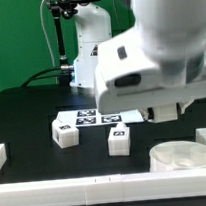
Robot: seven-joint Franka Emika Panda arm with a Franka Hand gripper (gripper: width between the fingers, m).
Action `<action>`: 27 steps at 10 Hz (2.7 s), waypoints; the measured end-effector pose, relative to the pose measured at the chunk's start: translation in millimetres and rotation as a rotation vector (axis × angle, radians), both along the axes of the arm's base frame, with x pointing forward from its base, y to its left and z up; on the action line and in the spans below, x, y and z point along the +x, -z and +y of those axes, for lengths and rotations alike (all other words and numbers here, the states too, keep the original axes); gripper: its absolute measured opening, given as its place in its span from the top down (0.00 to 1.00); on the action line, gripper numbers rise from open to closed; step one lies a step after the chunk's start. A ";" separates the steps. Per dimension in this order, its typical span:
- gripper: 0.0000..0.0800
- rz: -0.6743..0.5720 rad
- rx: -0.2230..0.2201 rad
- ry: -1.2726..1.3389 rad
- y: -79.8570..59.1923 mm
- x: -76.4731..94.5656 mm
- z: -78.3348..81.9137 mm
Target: Assemble stool
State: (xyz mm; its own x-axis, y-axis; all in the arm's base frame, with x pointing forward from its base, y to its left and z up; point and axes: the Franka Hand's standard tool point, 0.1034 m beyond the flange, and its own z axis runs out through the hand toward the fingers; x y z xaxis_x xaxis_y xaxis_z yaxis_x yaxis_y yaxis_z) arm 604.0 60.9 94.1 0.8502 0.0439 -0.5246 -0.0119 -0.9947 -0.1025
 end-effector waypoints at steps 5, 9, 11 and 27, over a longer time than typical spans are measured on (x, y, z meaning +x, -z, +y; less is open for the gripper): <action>0.58 -0.370 -0.010 0.033 -21.4 31.6 0.1; 0.58 -0.699 -0.013 0.049 -36.9 56.0 -1.5; 0.58 -0.858 -0.018 0.055 -34.3 58.6 -2.8; 0.58 -1.150 -0.017 -0.033 -12.0 58.4 10.5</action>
Offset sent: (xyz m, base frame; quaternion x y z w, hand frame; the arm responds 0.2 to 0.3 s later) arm 0.0000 0.0000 0.0000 0.0000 0.1296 0.0000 0.9916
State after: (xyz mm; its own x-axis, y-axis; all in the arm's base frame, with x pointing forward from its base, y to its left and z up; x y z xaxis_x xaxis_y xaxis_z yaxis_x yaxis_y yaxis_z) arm 662.4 71.5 106.1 0.8248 0.0757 0.5603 0.1065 -0.9941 -0.0224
